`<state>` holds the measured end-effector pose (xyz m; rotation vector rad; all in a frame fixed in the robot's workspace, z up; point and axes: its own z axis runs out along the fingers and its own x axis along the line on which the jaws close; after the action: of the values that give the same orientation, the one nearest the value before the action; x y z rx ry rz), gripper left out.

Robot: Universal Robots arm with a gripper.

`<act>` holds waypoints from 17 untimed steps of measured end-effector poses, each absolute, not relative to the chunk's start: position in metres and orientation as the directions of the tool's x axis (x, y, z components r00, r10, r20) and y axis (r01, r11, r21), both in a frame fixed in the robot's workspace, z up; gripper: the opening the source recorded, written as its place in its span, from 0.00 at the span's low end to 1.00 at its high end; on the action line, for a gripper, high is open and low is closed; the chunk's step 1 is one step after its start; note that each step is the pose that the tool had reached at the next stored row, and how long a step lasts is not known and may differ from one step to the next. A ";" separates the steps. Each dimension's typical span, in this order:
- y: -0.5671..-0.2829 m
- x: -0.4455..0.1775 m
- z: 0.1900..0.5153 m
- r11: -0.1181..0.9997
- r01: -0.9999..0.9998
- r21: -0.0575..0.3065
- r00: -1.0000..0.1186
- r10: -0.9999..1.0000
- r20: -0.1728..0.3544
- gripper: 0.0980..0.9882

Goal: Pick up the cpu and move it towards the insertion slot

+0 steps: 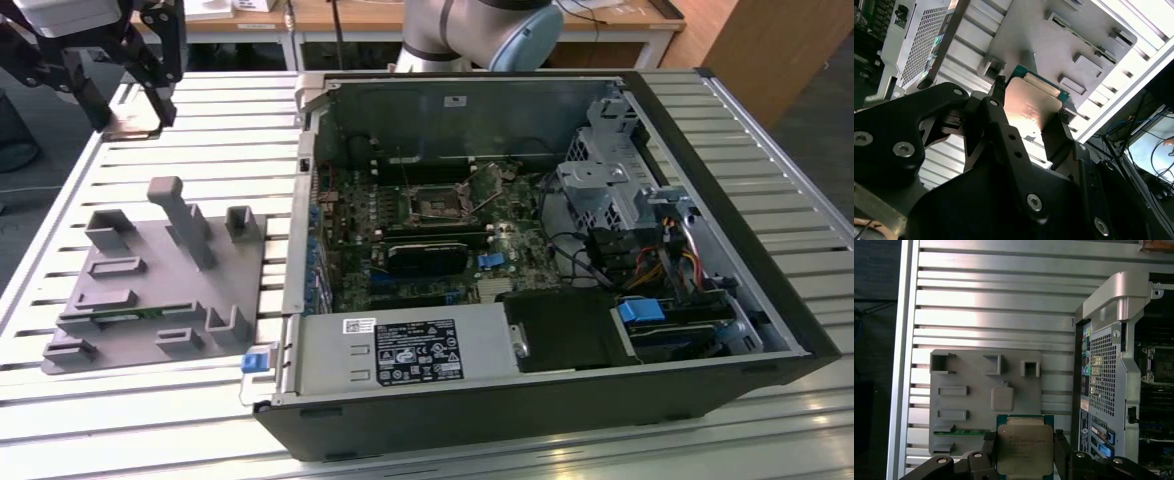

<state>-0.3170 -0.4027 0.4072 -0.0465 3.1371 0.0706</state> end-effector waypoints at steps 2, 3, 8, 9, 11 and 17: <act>-0.403 -0.316 0.407 0.999 -0.030 0.045 -1.000 -0.030 -0.004 0.50; -0.403 -0.316 0.407 0.999 -0.030 0.045 -1.000 -0.030 -0.004 0.50; -0.403 -0.312 0.407 0.999 -0.030 0.045 -1.000 -0.030 -0.004 0.50; -0.403 -0.311 0.407 0.999 -0.030 0.045 -1.000 -0.030 -0.004 0.50; -0.403 -0.310 0.407 0.999 -0.030 0.045 -1.000 -0.030 -0.004 0.50; -0.403 -0.305 0.407 0.999 -0.030 0.045 -1.000 -0.030 -0.004 0.50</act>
<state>-0.3045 -0.4027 0.4071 -0.0466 3.1372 0.0705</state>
